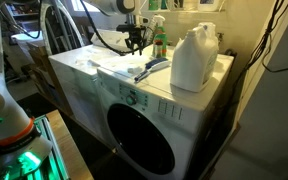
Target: Move the bottle cap to the front of the machine then place it on the paper towel
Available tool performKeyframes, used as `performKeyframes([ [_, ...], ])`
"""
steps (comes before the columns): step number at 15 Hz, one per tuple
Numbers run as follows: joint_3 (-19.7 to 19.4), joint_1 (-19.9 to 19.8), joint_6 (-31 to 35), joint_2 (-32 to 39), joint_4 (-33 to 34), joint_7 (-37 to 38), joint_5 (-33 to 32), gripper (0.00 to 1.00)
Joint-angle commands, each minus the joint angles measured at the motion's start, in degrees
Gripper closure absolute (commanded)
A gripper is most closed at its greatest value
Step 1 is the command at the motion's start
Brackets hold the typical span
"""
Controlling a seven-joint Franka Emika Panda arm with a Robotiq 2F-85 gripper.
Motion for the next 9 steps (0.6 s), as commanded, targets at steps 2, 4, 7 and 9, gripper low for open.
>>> performKeyframes([
  [2, 0.1, -1.7, 0.2, -1.0, -2.8, -2.0, 1.6, 0.04],
  [4, 0.1, -2.0, 0.3, -0.8, -3.5, -2.4, 1.9, 0.00],
  [7, 0.2, -2.5, -0.1, -0.5, -4.2, -3.1, 2.6, 0.00],
  [9, 0.3, -2.9, -0.5, -0.2, -4.6, -3.7, 3.5, 0.00],
])
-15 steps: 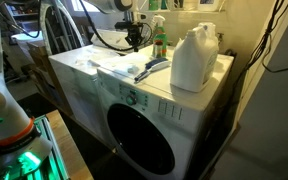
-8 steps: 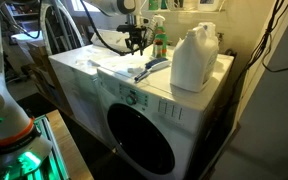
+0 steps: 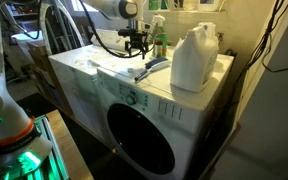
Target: Move the bottle cap to the front of the machine then place it on the paper towel
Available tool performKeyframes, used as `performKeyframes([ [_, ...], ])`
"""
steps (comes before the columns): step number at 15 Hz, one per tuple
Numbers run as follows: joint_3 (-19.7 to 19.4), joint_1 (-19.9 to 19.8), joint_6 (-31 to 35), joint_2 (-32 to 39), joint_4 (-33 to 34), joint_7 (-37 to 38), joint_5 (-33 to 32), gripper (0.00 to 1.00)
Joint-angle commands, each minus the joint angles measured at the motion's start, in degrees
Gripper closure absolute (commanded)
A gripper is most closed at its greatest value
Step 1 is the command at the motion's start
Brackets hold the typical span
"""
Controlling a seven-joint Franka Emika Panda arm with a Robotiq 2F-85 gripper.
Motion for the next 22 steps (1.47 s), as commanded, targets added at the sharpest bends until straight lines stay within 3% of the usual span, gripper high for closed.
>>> performKeyframes([
  [1, 0.3, -1.2, -0.6, -0.1, -1.8, -2.4, 2.5, 0.00],
  [10, 0.1, -2.0, -0.3, -0.2, -3.9, -3.5, 3.5, 0.00],
  [11, -0.1, -1.8, -0.8, 0.0, -3.9, -2.8, 3.0, 0.25],
  [12, 0.0, -2.0, -0.7, 0.1, -4.0, -3.2, 3.5, 0.26],
  [15, -0.4, -1.7, -0.5, 0.5, -4.4, -2.1, 2.4, 0.51],
  [22, -0.8, -1.5, -0.3, 0.4, -4.4, -2.0, 1.7, 1.00],
])
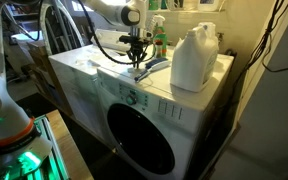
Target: Move the bottle cap to the front of the machine then place it on the paper towel
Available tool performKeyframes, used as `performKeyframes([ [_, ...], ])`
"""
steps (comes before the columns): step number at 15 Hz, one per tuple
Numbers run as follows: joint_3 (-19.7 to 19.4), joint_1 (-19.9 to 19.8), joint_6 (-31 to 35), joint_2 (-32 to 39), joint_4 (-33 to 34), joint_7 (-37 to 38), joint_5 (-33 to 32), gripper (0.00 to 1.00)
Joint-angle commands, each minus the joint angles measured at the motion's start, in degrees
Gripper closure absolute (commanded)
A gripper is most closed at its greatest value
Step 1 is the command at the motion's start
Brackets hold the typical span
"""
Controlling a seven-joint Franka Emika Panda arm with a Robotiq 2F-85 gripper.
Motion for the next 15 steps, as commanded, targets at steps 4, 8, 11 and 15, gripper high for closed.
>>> performKeyframes([
  [4, 0.0, 0.1, -0.2, 0.2, -0.7, 0.2, -0.9, 1.00],
  [8, 0.1, 0.4, 0.4, 0.1, -0.5, 0.3, -1.4, 1.00],
  [11, 0.8, 1.2, 8.9, -1.3, -1.0, -0.7, -2.6, 1.00],
  [15, 2.2, 2.5, 21.7, -1.9, -0.1, -1.4, -3.2, 1.00],
])
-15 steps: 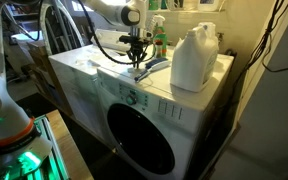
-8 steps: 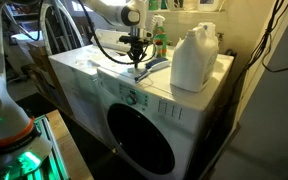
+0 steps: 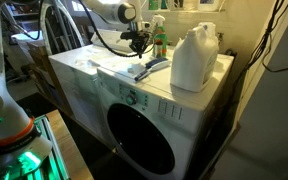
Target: Move the bottle cap to the front of the machine then place it on the paper towel
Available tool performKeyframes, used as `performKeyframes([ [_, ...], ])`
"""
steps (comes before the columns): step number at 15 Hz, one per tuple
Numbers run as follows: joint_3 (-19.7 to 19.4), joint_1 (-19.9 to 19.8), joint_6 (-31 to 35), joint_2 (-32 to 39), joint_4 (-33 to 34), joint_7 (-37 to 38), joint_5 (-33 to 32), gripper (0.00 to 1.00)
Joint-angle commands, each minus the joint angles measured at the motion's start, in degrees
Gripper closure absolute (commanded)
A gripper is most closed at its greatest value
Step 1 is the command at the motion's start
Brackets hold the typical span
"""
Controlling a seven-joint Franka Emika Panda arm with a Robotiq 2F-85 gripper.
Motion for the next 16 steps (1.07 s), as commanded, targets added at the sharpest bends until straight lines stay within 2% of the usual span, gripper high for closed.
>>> performKeyframes([
  [1, 1.3, 0.9, 9.3, -1.5, -0.1, -2.1, -1.0, 1.00],
  [4, 3.9, 0.8, 17.3, -2.2, 0.3, -6.5, 1.5, 1.00],
  [6, 5.2, 0.6, 19.6, -2.0, 1.1, -8.2, 2.3, 1.00],
  [10, 4.4, 0.8, 16.3, -2.0, 1.7, -6.7, 0.9, 1.00],
  [16, 3.7, 0.1, 10.3, -0.1, 2.0, -9.1, 0.5, 1.00],
])
